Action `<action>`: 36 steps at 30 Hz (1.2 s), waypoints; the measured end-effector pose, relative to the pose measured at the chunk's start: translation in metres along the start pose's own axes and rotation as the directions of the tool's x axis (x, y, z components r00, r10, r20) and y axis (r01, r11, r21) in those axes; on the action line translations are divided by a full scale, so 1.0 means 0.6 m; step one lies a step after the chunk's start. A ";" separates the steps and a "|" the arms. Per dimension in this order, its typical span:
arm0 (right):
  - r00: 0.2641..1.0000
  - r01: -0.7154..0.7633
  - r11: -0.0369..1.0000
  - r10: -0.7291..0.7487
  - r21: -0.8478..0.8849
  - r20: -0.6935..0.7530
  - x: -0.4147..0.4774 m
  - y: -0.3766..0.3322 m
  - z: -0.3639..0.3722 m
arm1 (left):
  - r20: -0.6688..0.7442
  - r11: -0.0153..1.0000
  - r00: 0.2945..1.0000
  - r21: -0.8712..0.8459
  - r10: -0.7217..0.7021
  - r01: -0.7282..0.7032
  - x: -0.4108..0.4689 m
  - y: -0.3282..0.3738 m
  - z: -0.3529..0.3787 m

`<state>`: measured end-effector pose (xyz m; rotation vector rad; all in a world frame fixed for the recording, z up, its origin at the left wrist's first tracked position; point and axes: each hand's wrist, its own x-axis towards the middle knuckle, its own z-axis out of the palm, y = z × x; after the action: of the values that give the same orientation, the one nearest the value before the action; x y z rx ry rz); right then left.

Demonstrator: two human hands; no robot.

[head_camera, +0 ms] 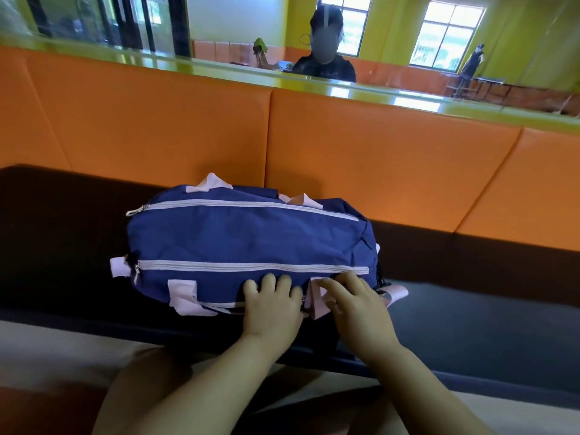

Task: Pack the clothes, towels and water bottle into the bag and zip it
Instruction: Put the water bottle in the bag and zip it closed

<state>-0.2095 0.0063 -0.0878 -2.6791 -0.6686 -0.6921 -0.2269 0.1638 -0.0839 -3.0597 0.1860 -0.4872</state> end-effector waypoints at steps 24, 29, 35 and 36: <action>0.985 -0.062 0.962 0.016 -0.266 -0.170 0.018 -0.027 0.039 | -0.157 0.987 0.986 -0.147 0.046 -0.070 -0.030 -0.082 -0.011; 0.995 -0.071 0.960 0.050 -0.272 -0.083 0.012 -0.027 0.033 | -0.137 0.990 0.989 -0.137 -0.049 0.030 -0.069 -0.143 -0.010; 0.994 -0.108 0.948 0.101 -0.299 -0.038 0.013 -0.035 0.023 | -0.141 0.977 0.979 -0.172 -0.150 0.125 -0.101 -0.217 -0.008; 0.994 -0.106 0.946 0.101 -0.306 -0.031 0.013 -0.036 0.023 | -0.147 0.978 0.976 -0.160 -0.160 0.136 -0.104 -0.228 -0.012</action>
<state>-0.2089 0.0326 -0.0916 -2.9622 -0.4418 -0.8492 -0.2727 0.3069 -0.0889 -3.1950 -0.0034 -0.7616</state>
